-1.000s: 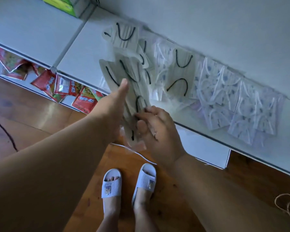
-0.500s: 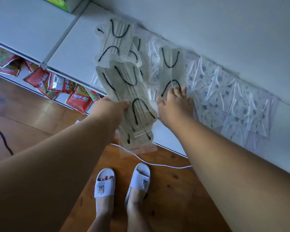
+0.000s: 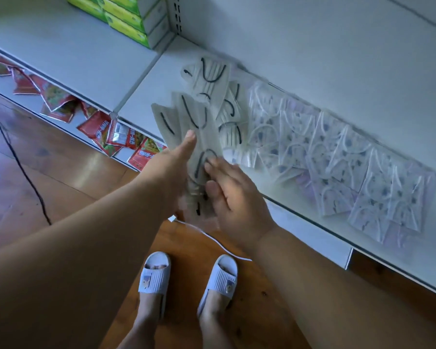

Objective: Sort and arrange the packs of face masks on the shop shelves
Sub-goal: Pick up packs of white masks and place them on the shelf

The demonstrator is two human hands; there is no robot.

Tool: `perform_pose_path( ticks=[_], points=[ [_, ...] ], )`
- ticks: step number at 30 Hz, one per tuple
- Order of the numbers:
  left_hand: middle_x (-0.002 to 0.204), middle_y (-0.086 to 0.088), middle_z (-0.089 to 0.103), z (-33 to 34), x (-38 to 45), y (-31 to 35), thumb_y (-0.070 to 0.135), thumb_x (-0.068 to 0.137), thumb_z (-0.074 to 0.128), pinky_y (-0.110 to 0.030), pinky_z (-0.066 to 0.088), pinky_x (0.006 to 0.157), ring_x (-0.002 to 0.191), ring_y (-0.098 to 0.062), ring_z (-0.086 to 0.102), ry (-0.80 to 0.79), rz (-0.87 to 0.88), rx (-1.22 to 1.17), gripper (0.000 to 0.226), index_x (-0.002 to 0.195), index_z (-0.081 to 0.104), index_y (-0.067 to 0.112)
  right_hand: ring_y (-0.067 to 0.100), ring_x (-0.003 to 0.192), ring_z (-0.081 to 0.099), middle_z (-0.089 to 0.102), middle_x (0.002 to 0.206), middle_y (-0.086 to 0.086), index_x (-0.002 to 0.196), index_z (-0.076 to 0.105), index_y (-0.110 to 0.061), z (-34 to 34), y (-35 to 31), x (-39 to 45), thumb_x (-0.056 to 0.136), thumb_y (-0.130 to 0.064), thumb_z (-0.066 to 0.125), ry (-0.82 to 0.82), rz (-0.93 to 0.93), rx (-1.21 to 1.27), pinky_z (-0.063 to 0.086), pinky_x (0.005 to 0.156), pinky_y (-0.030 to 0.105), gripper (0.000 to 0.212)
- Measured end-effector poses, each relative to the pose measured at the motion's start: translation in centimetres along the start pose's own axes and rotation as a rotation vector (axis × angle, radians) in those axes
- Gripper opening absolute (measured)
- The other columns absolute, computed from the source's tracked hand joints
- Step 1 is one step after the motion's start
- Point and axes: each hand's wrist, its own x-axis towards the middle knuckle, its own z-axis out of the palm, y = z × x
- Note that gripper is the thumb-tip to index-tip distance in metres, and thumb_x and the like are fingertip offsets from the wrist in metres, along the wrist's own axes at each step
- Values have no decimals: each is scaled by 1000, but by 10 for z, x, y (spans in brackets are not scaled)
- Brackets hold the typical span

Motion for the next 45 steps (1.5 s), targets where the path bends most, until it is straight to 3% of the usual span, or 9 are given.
perform_pose_path(
  ticks=[7,15,21,28,31,34,39,42,45],
  points=[
    [82,-7,75,-41,29,-3,16,78,82,-38,60,76,73,-25,74,228,24,-4,17,88,69,15,24,143,37,43,152,13,135,58,-11,16,-11,50,98,-38,40,96,110,22,32,115,39,49],
    [91,-7,75,-89,63,4,22,79,83,-45,60,85,82,-28,74,252,18,5,21,92,66,20,32,150,-18,-21,163,11,155,9,-45,38,5,149,102,-50,34,-271,490,-463,-1,123,46,59],
    [86,-4,73,-88,61,3,22,83,80,-41,61,83,78,-25,73,211,1,36,21,98,67,17,27,153,-4,5,166,6,157,13,-13,42,9,151,102,-39,35,-192,497,-541,2,124,44,65],
    [77,2,76,-85,54,12,46,85,74,-38,61,80,73,-21,74,162,-9,-3,34,107,70,20,25,128,53,59,137,12,131,61,-3,33,-25,91,99,-28,46,196,194,4,38,110,31,44],
    [63,5,72,-78,49,21,45,89,71,-23,56,57,54,-14,69,87,-23,-82,31,99,67,16,25,123,56,67,123,16,116,69,-1,43,-32,69,98,-23,48,144,12,-55,32,106,18,36],
    [77,-5,76,-76,54,18,18,88,75,-38,62,70,69,-23,74,103,12,-23,10,94,69,13,27,129,52,61,131,16,113,67,-5,46,-25,78,99,-29,44,108,29,-7,34,107,22,37],
    [75,-3,75,-85,66,7,16,86,78,-43,62,75,67,-23,75,151,-3,-2,13,95,68,15,28,151,-17,-16,165,9,156,14,-40,33,15,132,103,-49,32,-180,464,-446,-2,122,45,56],
    [71,-2,75,-86,69,2,16,84,79,-46,62,73,65,-25,75,150,-7,6,15,95,68,15,27,151,-18,-15,165,8,157,4,-37,31,33,144,104,-45,28,-266,513,-594,-9,122,46,59],
    [75,-5,77,-83,68,4,16,84,79,-49,62,76,70,-28,76,121,-29,-26,21,101,68,13,27,153,1,14,165,8,158,17,-19,30,31,138,105,-39,28,-132,471,-583,-2,124,45,58]
  ],
)
